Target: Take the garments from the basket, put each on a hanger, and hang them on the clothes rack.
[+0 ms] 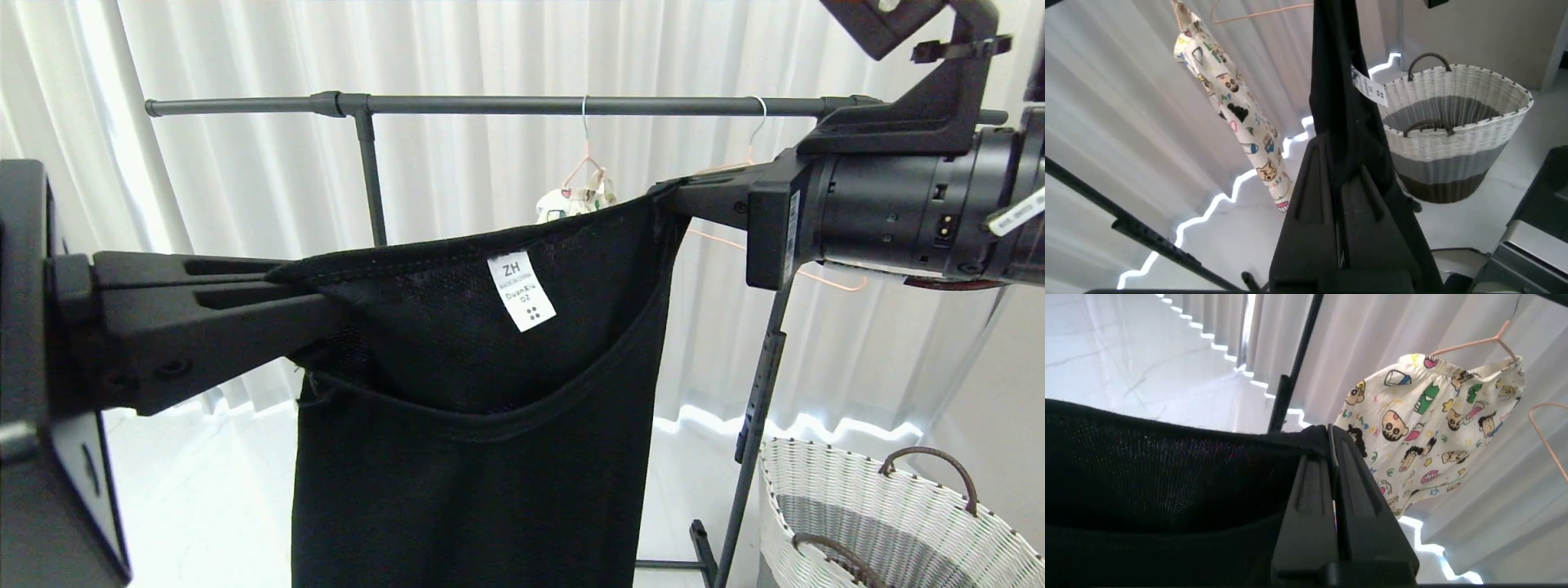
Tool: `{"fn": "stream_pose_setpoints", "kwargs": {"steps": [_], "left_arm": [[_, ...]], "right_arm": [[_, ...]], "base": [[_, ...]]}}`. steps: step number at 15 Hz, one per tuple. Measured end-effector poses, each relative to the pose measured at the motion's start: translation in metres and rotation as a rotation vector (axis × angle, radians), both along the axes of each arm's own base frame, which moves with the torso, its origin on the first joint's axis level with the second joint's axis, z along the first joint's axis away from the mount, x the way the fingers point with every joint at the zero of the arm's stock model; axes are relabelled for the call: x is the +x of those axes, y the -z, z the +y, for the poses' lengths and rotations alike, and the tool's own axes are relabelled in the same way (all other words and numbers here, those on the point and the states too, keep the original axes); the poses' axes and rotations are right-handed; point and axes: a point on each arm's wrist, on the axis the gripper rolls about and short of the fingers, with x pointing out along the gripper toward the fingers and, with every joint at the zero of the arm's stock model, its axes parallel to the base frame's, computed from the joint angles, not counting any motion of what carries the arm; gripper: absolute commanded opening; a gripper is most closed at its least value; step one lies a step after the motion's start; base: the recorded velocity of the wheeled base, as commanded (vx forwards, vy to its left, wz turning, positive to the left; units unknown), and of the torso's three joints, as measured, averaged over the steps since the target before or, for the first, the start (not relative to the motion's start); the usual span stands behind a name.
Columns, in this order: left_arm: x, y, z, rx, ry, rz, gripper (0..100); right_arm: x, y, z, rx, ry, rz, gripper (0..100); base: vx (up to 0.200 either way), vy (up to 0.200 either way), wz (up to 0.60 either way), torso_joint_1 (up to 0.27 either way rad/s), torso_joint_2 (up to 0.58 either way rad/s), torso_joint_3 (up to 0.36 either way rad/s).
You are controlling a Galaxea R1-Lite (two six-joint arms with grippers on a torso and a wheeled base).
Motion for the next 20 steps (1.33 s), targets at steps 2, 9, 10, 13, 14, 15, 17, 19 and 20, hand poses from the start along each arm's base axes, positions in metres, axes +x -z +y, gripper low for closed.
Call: {"fn": "stream_pose_setpoints", "kwargs": {"steps": [2,9,10,13,14,15,17,19,20], "left_arm": [[0.0,0.0,0.0,0.0,-0.002,0.0,0],[0.033,-0.008,0.0,-0.006,-0.169,0.001,0],[0.038,-0.01,-0.004,-0.007,-0.181,0.002,0],[0.048,-0.011,-0.013,0.003,-0.19,0.007,0],[0.049,-0.01,-0.015,0.006,-0.191,0.009,0],[0.05,-0.009,-0.015,0.009,-0.192,0.011,0],[0.051,-0.009,-0.016,0.013,-0.192,0.013,0],[0.051,-0.008,-0.017,0.015,-0.192,0.015,0],[0.051,-0.008,-0.017,0.016,-0.192,0.016,0]], "right_arm": [[-0.001,-0.001,-0.001,0.0,0.005,-0.001,0],[-0.044,0.002,-0.05,-0.109,0.028,0.061,0],[-0.054,0.003,-0.057,-0.121,0.011,0.053,0],[-0.065,0.0,-0.067,-0.106,0.0,0.027,0],[-0.066,0.0,-0.069,-0.103,0.004,0.024,0],[-0.067,-0.001,-0.07,-0.101,0.005,0.022,0],[-0.068,-0.001,-0.071,-0.098,0.008,0.02,0],[-0.068,-0.001,-0.071,-0.1,0.016,0.02,100],[-0.068,-0.001,-0.071,-0.1,0.017,0.02,100]], "base": [[0.0,0.0,0.0,0.0,0.0,0.0],[0.0,0.0,0.0,0.0,0.0,0.0],[0.0,0.0,0.0,0.0,0.0,0.0],[0.0,0.0,0.0,0.0,0.0,0.0],[0.0,0.0,0.0,0.0,0.0,0.0],[0.0,0.0,0.0,0.0,0.0,0.0],[0.0,0.0,0.0,0.0,0.0,0.0],[0.0,0.0,0.0,0.0,0.0,0.0],[0.0,0.0,0.0,0.0,0.0,0.0]]}}
